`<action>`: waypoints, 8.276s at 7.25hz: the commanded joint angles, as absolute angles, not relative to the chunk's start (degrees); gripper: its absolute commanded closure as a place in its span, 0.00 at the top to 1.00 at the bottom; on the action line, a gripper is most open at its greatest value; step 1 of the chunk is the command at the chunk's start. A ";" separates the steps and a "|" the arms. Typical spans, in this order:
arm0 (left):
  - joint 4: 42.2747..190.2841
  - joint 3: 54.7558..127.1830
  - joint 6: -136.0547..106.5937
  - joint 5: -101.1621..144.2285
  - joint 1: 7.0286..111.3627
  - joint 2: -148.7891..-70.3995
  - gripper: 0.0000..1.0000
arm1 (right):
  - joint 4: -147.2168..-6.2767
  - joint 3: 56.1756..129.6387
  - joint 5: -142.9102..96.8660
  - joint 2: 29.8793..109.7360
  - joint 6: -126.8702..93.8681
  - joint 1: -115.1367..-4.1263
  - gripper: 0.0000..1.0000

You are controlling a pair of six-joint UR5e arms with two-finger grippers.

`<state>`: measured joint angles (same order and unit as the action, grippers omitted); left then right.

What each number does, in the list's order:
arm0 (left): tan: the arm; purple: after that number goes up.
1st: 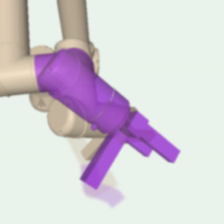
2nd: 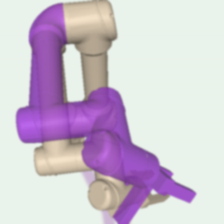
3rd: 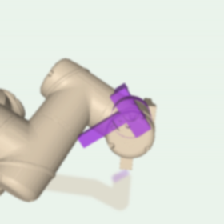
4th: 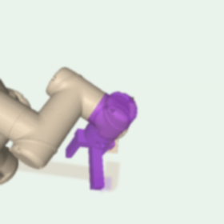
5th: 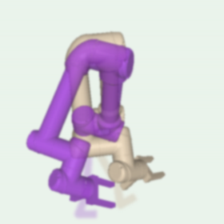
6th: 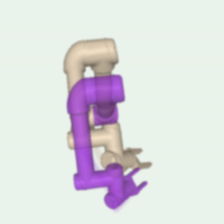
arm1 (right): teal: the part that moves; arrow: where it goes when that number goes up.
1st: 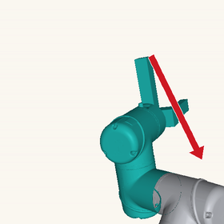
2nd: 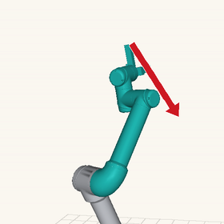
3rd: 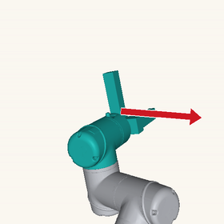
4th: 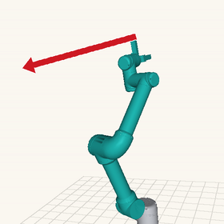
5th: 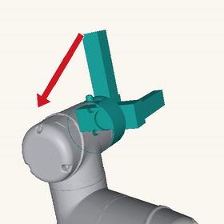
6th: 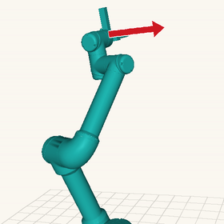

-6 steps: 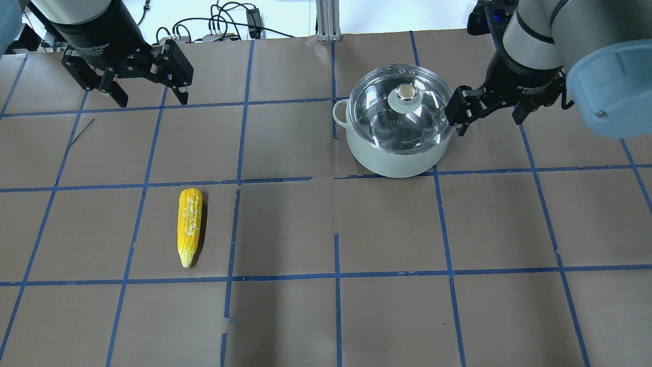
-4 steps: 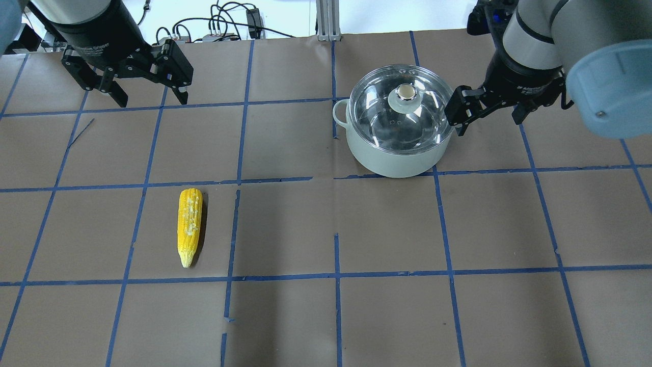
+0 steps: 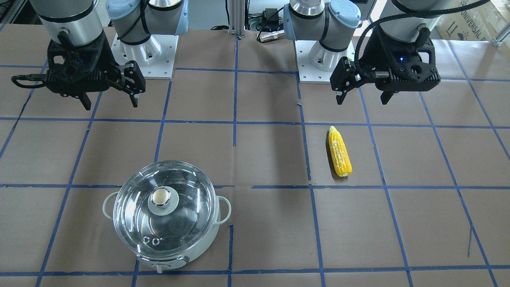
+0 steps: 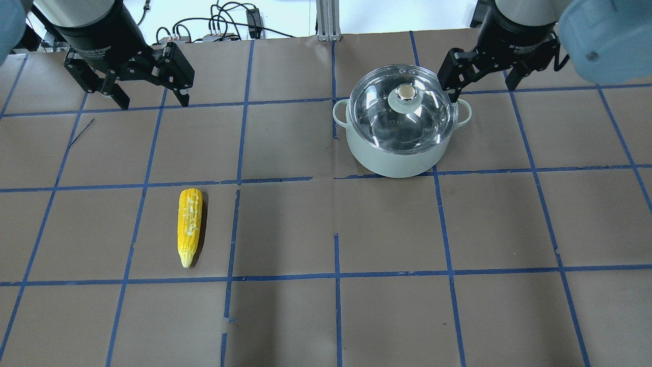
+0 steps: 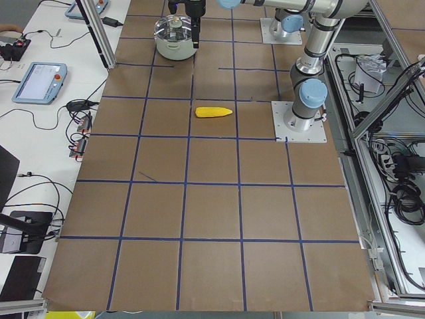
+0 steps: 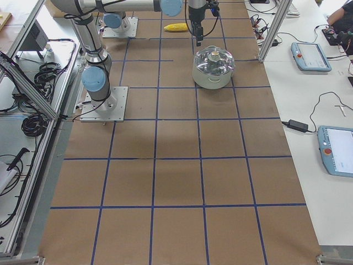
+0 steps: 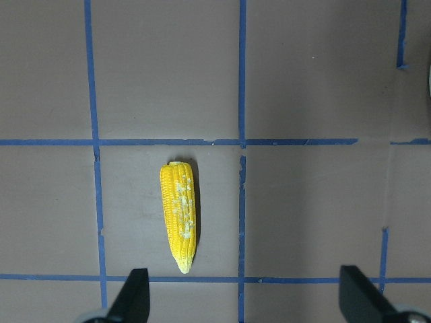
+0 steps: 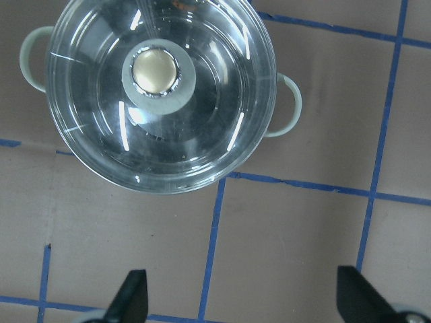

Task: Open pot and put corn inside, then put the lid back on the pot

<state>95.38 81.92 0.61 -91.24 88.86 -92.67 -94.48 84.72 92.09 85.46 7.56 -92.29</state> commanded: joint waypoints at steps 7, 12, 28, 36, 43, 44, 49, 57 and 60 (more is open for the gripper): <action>87.94 92.69 7.10 -90.53 82.62 -96.50 1.00 | -100.36 73.21 88.59 62.94 7.47 -97.12 0.97; 70.69 109.67 13.52 -90.97 78.16 -96.94 1.00 | -101.69 74.61 89.12 61.00 7.65 -97.12 0.82; 74.09 90.84 -6.05 -86.05 96.81 -106.86 0.06 | -79.45 84.54 90.35 87.71 11.51 -86.40 0.36; 76.55 54.96 -18.54 -87.36 116.27 -132.25 0.08 | -79.45 90.17 93.51 91.75 10.63 -86.66 0.34; 76.46 54.40 -18.28 -86.75 115.14 -132.02 1.00 | -80.86 90.26 96.24 91.76 10.99 -86.84 0.34; 76.55 54.67 -17.93 -86.75 114.09 -131.66 1.00 | -80.77 90.35 96.07 91.76 10.99 -86.84 0.34; 85.08 76.92 1.22 -87.54 97.07 -108.88 1.00 | -81.74 77.83 89.68 81.96 10.46 -89.72 0.36; 89.05 88.07 2.11 -90.62 87.89 -93.43 1.00 | -89.38 67.32 86.40 62.76 10.55 -94.39 0.35; 89.30 86.93 2.64 -90.79 87.98 -93.08 1.00 | -91.13 67.41 86.40 60.83 10.28 -95.98 0.36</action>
